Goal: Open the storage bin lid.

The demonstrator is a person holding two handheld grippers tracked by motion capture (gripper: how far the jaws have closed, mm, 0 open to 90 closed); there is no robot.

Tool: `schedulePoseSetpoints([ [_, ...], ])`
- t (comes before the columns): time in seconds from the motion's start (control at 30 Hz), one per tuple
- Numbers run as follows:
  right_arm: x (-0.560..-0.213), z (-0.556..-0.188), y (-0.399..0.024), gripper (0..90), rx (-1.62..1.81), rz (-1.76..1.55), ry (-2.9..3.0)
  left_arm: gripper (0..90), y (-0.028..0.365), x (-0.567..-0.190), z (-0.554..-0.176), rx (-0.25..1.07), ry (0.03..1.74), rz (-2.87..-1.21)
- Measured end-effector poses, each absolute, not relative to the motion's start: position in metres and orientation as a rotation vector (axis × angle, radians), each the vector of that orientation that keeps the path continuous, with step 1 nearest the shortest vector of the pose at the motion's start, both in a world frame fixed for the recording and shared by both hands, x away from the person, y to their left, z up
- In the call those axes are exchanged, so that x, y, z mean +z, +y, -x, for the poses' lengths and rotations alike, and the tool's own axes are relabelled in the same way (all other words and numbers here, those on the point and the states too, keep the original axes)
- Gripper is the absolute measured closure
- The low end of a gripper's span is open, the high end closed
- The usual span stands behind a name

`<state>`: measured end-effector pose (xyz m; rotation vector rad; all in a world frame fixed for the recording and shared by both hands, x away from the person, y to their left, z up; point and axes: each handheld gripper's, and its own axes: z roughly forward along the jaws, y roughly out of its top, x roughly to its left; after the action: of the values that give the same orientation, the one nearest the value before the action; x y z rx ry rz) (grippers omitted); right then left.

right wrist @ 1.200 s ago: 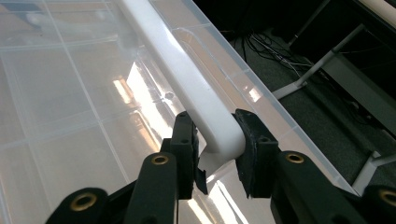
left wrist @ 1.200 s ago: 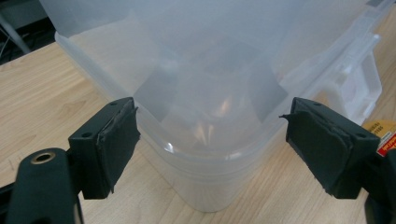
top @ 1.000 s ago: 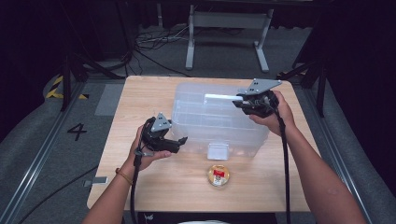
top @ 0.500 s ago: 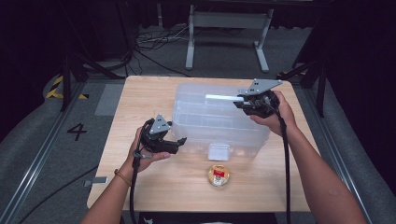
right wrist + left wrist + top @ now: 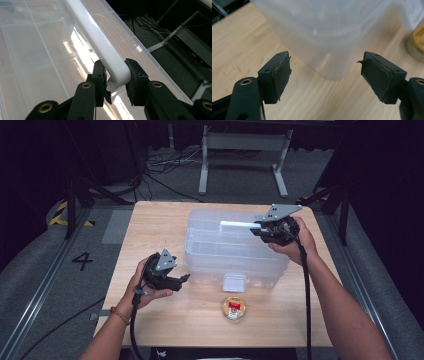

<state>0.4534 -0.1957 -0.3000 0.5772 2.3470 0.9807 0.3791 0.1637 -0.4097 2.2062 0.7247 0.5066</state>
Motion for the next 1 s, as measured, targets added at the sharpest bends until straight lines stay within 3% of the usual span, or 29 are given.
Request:
schedulePoseSetpoints([
  [0.33,-0.298,-0.457,-0.196,71.6,0.979,-0.575,2.36,37.0,0.179,-0.465,-0.376,0.356,0.783,-2.352],
  [0.47,-0.297,-0.457,-0.197,71.6,0.986,-0.58,2.367,47.6,0.181,-0.473,-0.376,0.291,0.776,-2.325],
  [1.0,-0.287,-0.47,-0.197,71.3,0.991,-0.618,2.383,44.7,0.188,-0.482,-0.372,0.307,0.767,-2.234],
])
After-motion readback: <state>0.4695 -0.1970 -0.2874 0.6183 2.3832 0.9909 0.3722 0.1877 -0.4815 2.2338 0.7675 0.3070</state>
